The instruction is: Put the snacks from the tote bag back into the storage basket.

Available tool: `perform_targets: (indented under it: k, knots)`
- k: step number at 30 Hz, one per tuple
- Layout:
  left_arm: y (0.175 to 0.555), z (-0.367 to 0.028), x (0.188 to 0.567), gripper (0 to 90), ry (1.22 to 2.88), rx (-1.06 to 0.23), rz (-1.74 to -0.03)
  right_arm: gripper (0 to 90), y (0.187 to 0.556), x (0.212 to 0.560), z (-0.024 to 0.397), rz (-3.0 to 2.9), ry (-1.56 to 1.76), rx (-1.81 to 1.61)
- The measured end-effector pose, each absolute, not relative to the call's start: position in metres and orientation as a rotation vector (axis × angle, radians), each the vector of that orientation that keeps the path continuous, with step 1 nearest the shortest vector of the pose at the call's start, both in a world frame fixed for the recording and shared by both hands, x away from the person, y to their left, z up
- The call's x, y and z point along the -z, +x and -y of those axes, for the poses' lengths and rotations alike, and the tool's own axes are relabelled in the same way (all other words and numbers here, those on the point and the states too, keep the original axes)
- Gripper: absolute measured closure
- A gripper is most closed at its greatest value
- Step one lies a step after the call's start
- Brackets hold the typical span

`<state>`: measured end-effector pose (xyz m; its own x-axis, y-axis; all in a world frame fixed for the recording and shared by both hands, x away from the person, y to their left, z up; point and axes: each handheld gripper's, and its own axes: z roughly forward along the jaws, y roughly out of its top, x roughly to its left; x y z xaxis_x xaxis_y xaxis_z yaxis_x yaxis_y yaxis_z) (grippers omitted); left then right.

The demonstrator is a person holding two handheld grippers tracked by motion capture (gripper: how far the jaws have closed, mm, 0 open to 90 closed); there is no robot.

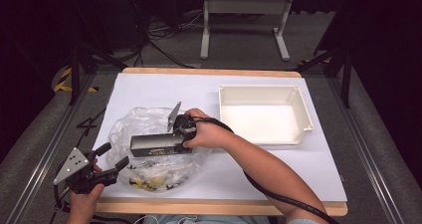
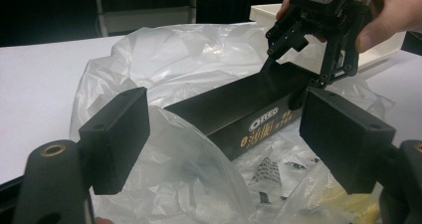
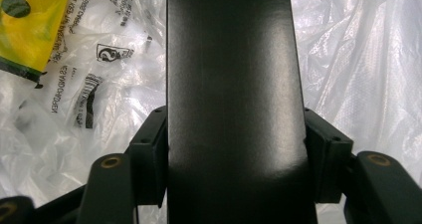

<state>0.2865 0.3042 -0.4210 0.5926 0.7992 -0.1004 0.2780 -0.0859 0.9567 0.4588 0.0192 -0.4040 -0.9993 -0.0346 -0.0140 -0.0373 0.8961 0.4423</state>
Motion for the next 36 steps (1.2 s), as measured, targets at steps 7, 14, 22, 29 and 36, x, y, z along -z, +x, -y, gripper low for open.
perform_targets:
  k: [7,14,22,29,36]
  knots:
    - [0.286,-0.304,0.421,20.7,1.648,-0.555,-0.913,42.7,0.458,0.403,-0.02,-3.046,-0.07,-0.71]
    - [0.286,-0.304,0.421,20.7,1.648,-0.557,-0.912,43.2,0.457,0.401,-0.02,-3.046,-0.065,-0.707]
    - [0.286,-0.304,0.421,20.6,1.635,-0.56,-0.908,43.5,0.457,0.389,-0.018,-3.045,-0.05,-0.72]
    - [0.285,-0.304,0.42,20.7,1.645,-0.556,-0.908,43.6,0.458,0.372,-0.014,-3.037,-0.048,-0.72]
    - [0.285,-0.303,0.42,20.6,1.648,-0.555,-0.903,43.6,0.456,0.348,-0.008,-3.029,-0.067,-0.709]
